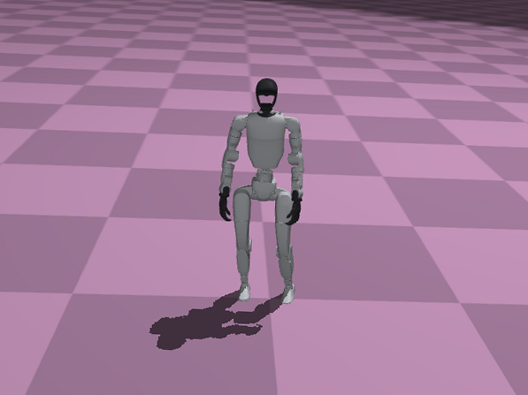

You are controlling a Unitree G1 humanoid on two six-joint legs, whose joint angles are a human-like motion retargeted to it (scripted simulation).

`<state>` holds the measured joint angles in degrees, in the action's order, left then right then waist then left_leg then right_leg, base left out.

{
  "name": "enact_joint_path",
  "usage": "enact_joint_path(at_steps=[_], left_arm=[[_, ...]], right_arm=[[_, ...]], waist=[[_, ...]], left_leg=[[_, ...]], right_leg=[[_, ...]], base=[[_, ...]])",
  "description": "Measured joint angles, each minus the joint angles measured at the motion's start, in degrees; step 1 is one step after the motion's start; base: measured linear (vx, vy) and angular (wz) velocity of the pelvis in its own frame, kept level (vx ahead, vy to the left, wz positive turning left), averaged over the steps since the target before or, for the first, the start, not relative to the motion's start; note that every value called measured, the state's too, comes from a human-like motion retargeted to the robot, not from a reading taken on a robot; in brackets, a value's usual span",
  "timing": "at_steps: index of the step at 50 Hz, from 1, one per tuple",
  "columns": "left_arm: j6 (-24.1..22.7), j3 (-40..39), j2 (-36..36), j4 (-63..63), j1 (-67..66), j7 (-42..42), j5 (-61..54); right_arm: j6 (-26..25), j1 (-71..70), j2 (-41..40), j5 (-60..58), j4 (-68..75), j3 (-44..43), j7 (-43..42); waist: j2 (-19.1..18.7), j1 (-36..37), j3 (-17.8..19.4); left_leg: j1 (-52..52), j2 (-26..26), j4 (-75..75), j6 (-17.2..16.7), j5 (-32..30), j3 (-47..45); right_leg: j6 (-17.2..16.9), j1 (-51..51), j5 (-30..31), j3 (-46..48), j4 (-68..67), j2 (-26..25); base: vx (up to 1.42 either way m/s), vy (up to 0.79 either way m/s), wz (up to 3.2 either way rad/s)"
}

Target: Walk

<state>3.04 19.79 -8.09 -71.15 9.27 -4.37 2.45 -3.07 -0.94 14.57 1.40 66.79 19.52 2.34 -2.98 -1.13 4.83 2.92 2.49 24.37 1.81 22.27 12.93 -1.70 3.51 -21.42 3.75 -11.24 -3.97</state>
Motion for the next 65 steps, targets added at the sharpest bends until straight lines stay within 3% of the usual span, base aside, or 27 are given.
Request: enact_joint_path(at_steps=[65], left_arm=[[1.31,-5.36,2.67,-1.28,-0.63,-2.24,-2.03]], right_arm=[[-1.35,0.76,0.51,0.50,4.39,-1.64,1.62]], waist=[[-0.04,-0.37,0.03]], left_leg=[[-2.45,-0.84,-0.66,2.49,1.24,-1.73]], right_leg=[[1.34,4.91,1.38,1.14,3.33,1.18]], base=[[0.00,0.00,0.00]])
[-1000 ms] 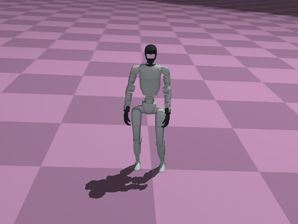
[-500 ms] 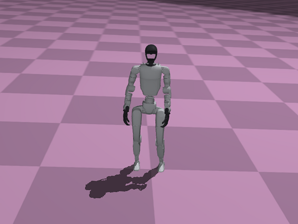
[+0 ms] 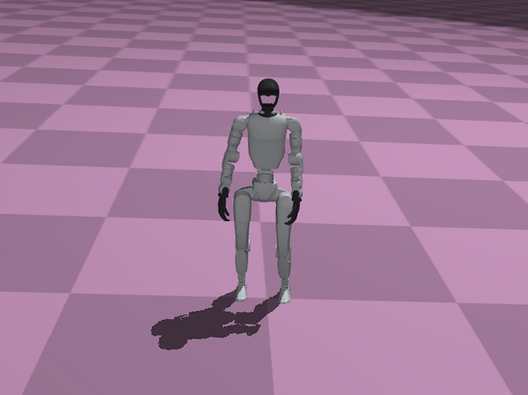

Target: Walk

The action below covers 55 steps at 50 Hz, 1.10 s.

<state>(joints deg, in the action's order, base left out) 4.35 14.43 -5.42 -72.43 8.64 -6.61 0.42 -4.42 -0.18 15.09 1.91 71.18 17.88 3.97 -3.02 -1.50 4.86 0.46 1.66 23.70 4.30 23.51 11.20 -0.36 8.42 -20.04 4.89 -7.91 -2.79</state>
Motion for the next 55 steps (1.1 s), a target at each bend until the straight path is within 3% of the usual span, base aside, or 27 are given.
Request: enact_joint_path(at_steps=[44,55], left_arm=[[-0.78,-0.66,-1.91,-0.04,0.87,0.50,4.05],[-1.48,-0.05,-4.03,-2.51,-0.11,1.85,4.87]], right_arm=[[0.12,0.58,-2.33,-3.44,1.57,1.22,1.47],[0.71,-2.63,-1.18,-5.72,1.36,2.96,0.85]], waist=[[-0.12,0.71,0.37],[-0.87,1.85,0.57]], left_leg=[[4.67,0.27,8.64,-1.50,2.57,1.54],[8.49,-0.76,14.39,-0.39,4.92,-4.72]], right_leg=[[1.90,-1.40,-2.93,1.76,-4.07,-1.28],[1.72,-5.13,-4.91,2.30,-8.54,-0.18]], base=[[0.00,0.00,0.00],[-0.01,0.07,0.11]])
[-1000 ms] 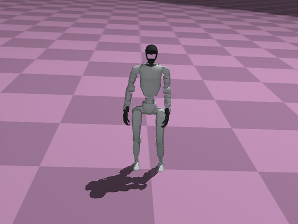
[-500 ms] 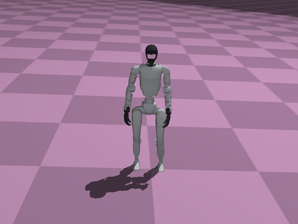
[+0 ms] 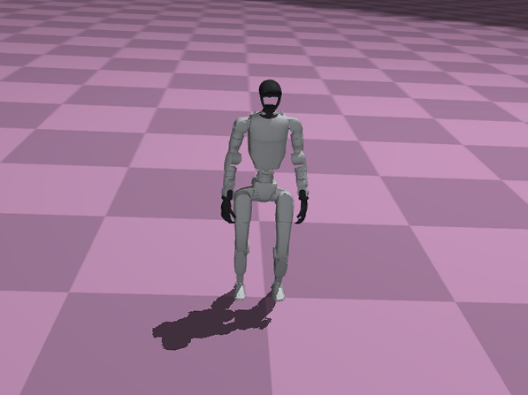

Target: Walk

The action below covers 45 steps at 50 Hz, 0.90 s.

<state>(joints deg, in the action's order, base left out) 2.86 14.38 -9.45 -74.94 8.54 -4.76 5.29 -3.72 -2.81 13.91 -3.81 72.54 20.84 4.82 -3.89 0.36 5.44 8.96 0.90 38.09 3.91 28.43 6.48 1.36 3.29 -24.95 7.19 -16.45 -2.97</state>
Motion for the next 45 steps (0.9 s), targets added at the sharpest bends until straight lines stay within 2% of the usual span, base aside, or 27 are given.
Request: enact_joint_path(at_steps=[8,12,15,17,21,28,32,37,39,42,43,45], left_arm=[[-0.25,0.74,-1.59,-0.72,-0.24,1.17,1.44],[-0.11,1.67,-1.78,-0.86,0.15,1.66,1.99],[0.06,2.63,-1.69,-1.34,0.05,2.07,2.43],[0.20,2.69,-1.95,-1.85,0.72,2.16,2.57],[-0.03,2.47,-2.24,-1.78,1.42,2.56,2.22],[-2.16,2.40,-2.94,0.95,1.44,3.40,1.52],[-2.90,2.76,-3.31,2.00,0.21,4.20,1.62],[-2.94,2.24,-3.61,1.38,-1.99,4.84,1.17],[-2.93,1.79,-3.63,0.56,-2.65,4.73,0.81],[-2.99,1.40,-3.45,0.18,-3.73,4.65,0.81],[-2.92,1.25,-3.48,0.35,-3.75,4.56,0.82],[-2.86,0.94,-3.53,0.94,-3.45,4.52,0.67]], right_arm=[[0.41,-4.59,-0.91,-0.64,-2.50,0.14,-0.34],[0.77,-5.10,-1.09,-0.05,-2.81,0.36,-0.33],[1.07,-4.80,-1.66,0.55,-3.00,0.42,-0.58],[1.15,-5.12,-1.88,0.91,-2.90,0.31,-0.63],[1.09,-5.04,-2.50,1.51,-2.94,-0.18,-0.83],[1.25,-4.18,-3.29,2.39,-3.09,-1.99,-1.26],[1.64,-2.66,-3.47,2.88,-2.84,-2.81,-2.07],[2.19,-1.41,-3.06,2.92,-2.95,-3.11,-3.79],[2.21,-1.42,-2.64,2.61,-3.25,-2.65,-4.36],[2.13,-1.15,-1.63,1.79,-4.30,-1.77,-4.88],[2.11,-1.28,-1.08,1.36,-4.64,-1.62,-4.89],[2.12,-1.75,0.05,0.15,-5.09,-1.50,-4.82]], waist=[[1.49,-0.29,0.09],[3.18,-1.40,0.70],[5.57,-3.77,1.09],[6.25,-4.85,1.03],[5.93,-6.50,1.52],[4.75,-7.33,1.72],[4.72,-7.21,0.76],[3.57,-7.97,-0.35],[1.51,-7.76,0.16],[-1.39,-6.34,0.59],[-1.82,-5.66,0.68],[-2.14,-4.04,0.91]], left_leg=[[-1.67,-3.73,-4.37,2.33,0.56,-1.05],[-3.36,-6.94,-7.17,3.19,0.35,-0.96],[-4.68,-10.80,-9.06,3.68,-0.34,0.52],[-5.95,-11.56,-12.25,3.73,-1.37,1.31],[-8.40,-10.41,-15.40,3.63,-1.28,2.99],[-11.70,-7.60,-15.96,3.46,1.29,5.49],[-12.73,-7.42,-12.16,2.84,4.09,5.95],[-13.63,-5.02,-3.14,-0.01,5.24,3.40],[-12.88,-3.73,4.85,-4.10,1.08,5.02],[-8.54,-2.56,20.69,-11.17,-8.84,6.12],[-6.24,-2.18,25.54,-12.28,-11.51,5.53],[-0.85,-1.00,34.05,-12.08,-13.87,3.41]], right_leg=[[-0.65,-5.81,-5.09,-0.07,-12.74,4.69],[-1.03,-12.81,-3.30,1.06,-26.78,9.45],[-3.75,-19.35,-3.55,-4.91,-36.17,8.78],[-3.68,-22.99,-3.19,-5.00,-38.71,9.38],[-4.09,-27.57,-0.88,-4.66,-34.17,7.89],[-7.46,-30.57,8.06,-6.33,-12.64,3.00],[-8.03,-30.93,11.18,-7.31,-10.54,1.37],[-6.08,-29.14,11.52,-6.74,-16.45,-0.94],[-4.40,-26.38,10.41,-6.18,-16.13,-3.92],[-1.78,-22.21,8.57,-5.84,-14.45,-7.99],[-1.14,-20.85,7.86,-5.96,-13.62,-8.60],[-0.35,-18.03,6.48,-6.31,-11.83,-9.07]], base=[[0.02,0.11,0.20],[0.05,0.09,0.30],[0.10,0.07,0.66],[0.16,0.05,0.41],[0.23,0.03,0.31],[0.34,-0.03,0.18],[0.44,-0.09,0.10],[0.52,-0.10,0.14],[0.53,-0.09,-0.08],[0.51,-0.07,-0.06],[0.50,-0.06,0.05],[0.50,-0.06,0.09]])
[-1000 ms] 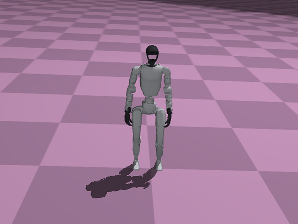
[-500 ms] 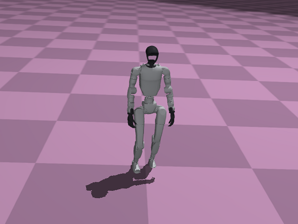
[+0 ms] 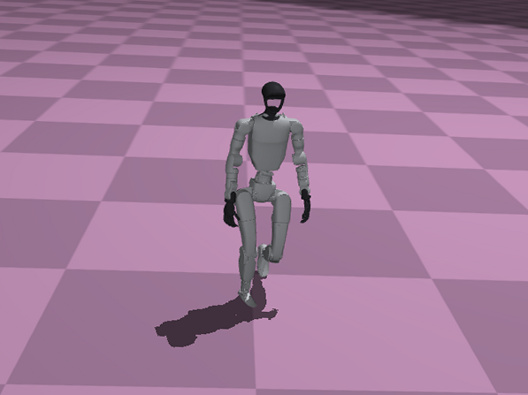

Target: Walk

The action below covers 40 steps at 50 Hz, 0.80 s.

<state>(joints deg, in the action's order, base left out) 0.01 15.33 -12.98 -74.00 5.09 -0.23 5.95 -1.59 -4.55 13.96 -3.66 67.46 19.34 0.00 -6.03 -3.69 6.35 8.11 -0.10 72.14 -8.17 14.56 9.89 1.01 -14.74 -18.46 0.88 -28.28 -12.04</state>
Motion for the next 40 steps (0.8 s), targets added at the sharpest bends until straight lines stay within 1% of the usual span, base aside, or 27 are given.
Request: enact_joint_path(at_steps=[3,5,6,8,10,13,15,17,20,22,23,25,27,28,30,32,35,37,40], left_arm=[[-0.09,-0.63,0.01,1.38,0.65,0.37,-0.23],[-0.24,-1.15,0.00,2.29,1.16,0.82,-0.77],[-0.35,-1.47,0.07,2.67,1.14,1.12,-1.17],[-0.46,-1.95,0.23,3.16,1.05,1.70,-2.00],[-0.38,-2.24,0.45,3.32,0.71,2.12,-2.56],[0.15,-2.51,0.75,2.73,0.21,1.90,-2.68],[0.48,-2.58,0.93,1.84,-0.22,1.46,-2.46],[0.82,-2.20,1.59,0.87,-1.92,1.51,-2.22],[1.68,-1.62,2.21,-1.38,-3.16,0.91,-1.85],[2.17,-1.02,2.44,-2.95,-3.42,-0.02,-1.35],[2.34,-0.76,2.30,-3.82,-2.95,-0.82,-0.98],[2.51,0.16,1.87,-4.34,-2.38,-1.81,0.11],[2.60,1.38,1.05,-3.85,-1.41,-2.00,1.44],[2.61,1.95,0.59,-3.53,-0.65,-1.89,1.97],[2.46,3.16,-0.20,-2.60,0.24,-0.98,2.66],[2.30,3.22,-1.29,-1.70,3.21,-0.38,2.44],[1.51,3.52,-2.73,0.61,6.65,1.17,0.98],[0.67,3.49,-3.72,2.51,8.97,2.29,-0.24],[-0.83,3.16,-5.02,5.18,11.81,3.82,-1.29]], right_arm=[[0.04,-1.01,1.51,-1.77,0.26,0.04,-0.16],[0.03,-2.00,2.29,-2.57,0.84,-0.13,-0.20],[0.02,-2.37,2.53,-2.64,1.06,-0.26,-0.34],[0.04,-3.17,2.88,-2.59,1.39,-0.62,-0.65],[0.10,-3.88,3.03,-2.47,1.36,-1.02,-1.14],[-0.16,-5.10,2.91,-2.50,0.92,-1.43,-1.76],[-0.37,-5.86,2.62,-2.32,0.57,-1.46,-1.97],[-0.18,-5.19,1.85,-1.96,-0.06,-1.31,-2.56],[-0.01,-4.57,0.83,-1.08,-1.23,-1.30,-3.01],[0.08,-4.03,0.13,-0.78,-2.37,-1.16,-2.66],[-0.01,-4.06,-0.16,-0.63,-3.15,-1.04,-2.09],[0.03,-4.05,-0.66,-0.51,-4.73,-0.57,-1.36],[0.31,-4.18,-0.86,-0.32,-6.30,0.02,-1.02],[0.52,-4.24,-0.86,-0.17,-7.02,0.28,-0.99],[1.15,-3.26,-1.06,0.13,-8.32,0.85,-1.38],[1.42,-3.49,-0.74,0.81,-9.26,0.98,-1.35],[1.64,-2.31,-0.86,1.67,-9.82,0.76,-1.58],[1.46,-1.64,-1.15,2.35,-9.33,0.15,-1.75],[1.25,-0.58,-1.92,2.95,-7.34,-1.00,-2.15]], waist=[[0.20,3.07,0.30],[0.67,5.19,0.60],[0.88,6.13,0.73],[1.46,7.78,1.07],[2.18,8.89,1.28],[3.78,9.35,1.08],[4.74,9.29,0.61],[4.74,9.00,-0.54],[6.33,8.58,-2.09],[8.51,7.66,-2.61],[10.38,7.02,-2.33],[12.80,5.20,-2.35],[13.40,3.13,-2.46],[13.37,2.07,-2.42],[13.74,-0.28,-2.64],[12.46,-2.35,-1.99],[11.95,-5.18,-1.00],[11.40,-6.34,-0.05],[10.57,-7.08,0.62]], left_leg=[[8.89,2.21,7.00,3.57,3.35,-3.45],[14.27,3.09,6.41,5.93,6.18,-5.50],[16.33,3.27,3.85,6.58,7.16,-6.35],[19.64,3.15,-3.49,7.33,8.18,-7.88],[21.72,2.32,-13.97,7.13,7.70,-8.81],[22.12,-0.89,-33.54,6.16,3.46,-8.28],[21.06,-2.83,-43.94,5.93,0.17,-7.72],[21.87,-3.75,-42.67,6.52,-0.13,-7.30],[20.60,-6.22,-39.64,8.73,-0.93,-8.17],[18.14,-9.18,-39.10,10.90,0.58,-8.80],[15.66,-11.37,-40.94,12.04,0.71,-9.35],[11.39,-14.46,-44.40,13.80,1.22,-9.28],[7.28,-15.58,-47.71,14.50,1.90,-7.98],[4.92,-15.79,-49.78,14.55,2.06,-7.10],[1.26,-16.64,-51.40,14.49,3.51,-5.49],[-4.45,-15.32,-57.10,13.86,3.15,-3.02],[-11.14,-14.14,-59.71,13.45,5.22,-0.22],[-15.12,-12.55,-60.23,13.34,7.06,1.13],[-18.92,-10.27,-59.10,12.90,10.21,2.30]], right_leg=[[0.20,4.55,-1.68,-0.72,3.08,0.43],[0.14,7.93,-2.52,-1.34,5.62,1.38],[0.08,9.54,-3.11,-1.60,6.59,1.94],[-0.10,12.76,-4.32,-2.06,8.43,3.32],[-0.34,15.60,-5.71,-2.23,9.59,4.87],[-0.87,18.36,-7.81,-1.69,10.33,7.43],[-1.14,19.27,-9.63,-1.44,9.28,8.66],[-1.26,19.42,-11.88,-1.45,5.58,8.83],[-2.49,18.70,-13.27,-1.78,-3.17,11.13],[-4.99,16.70,-9.35,-1.81,-13.22,14.12],[-6.32,14.90,-7.21,-2.21,-19.86,16.51],[-8.00,10.31,-2.14,-2.64,-31.77,19.81],[-7.49,5.08,-0.33,-2.33,-40.14,21.38],[-6.79,2.49,-0.82,-1.93,-42.94,21.95],[-5.53,-2.40,-3.64,-0.97,-46.22,23.61],[-4.40,-6.91,-5.00,0.51,-43.64,23.10],[-4.53,-12.00,-5.02,1.86,-35.21,22.54],[-5.71,-13.88,-2.66,2.64,-25.99,20.93],[-8.55,-15.15,2.22,3.05,-9.10,17.37]], base=[[0.49,-0.07,0.08],[0.49,-0.06,0.01],[0.51,-0.05,-0.02],[0.52,-0.02,-0.01],[0.54,0.01,0.07],[0.56,0.05,0.26],[0.57,0.09,0.31],[0.60,0.12,0.24],[0.62,0.12,0.18],[0.62,0.11,0.30],[0.61,0.10,0.39],[0.63,0.09,0.47],[0.66,0.06,0.49],[0.68,0.05,0.51],[0.69,0.03,0.55],[0.71,0.00,0.51],[0.73,-0.03,0.57],[0.76,-0.07,0.47],[0.77,-0.11,0.30]])
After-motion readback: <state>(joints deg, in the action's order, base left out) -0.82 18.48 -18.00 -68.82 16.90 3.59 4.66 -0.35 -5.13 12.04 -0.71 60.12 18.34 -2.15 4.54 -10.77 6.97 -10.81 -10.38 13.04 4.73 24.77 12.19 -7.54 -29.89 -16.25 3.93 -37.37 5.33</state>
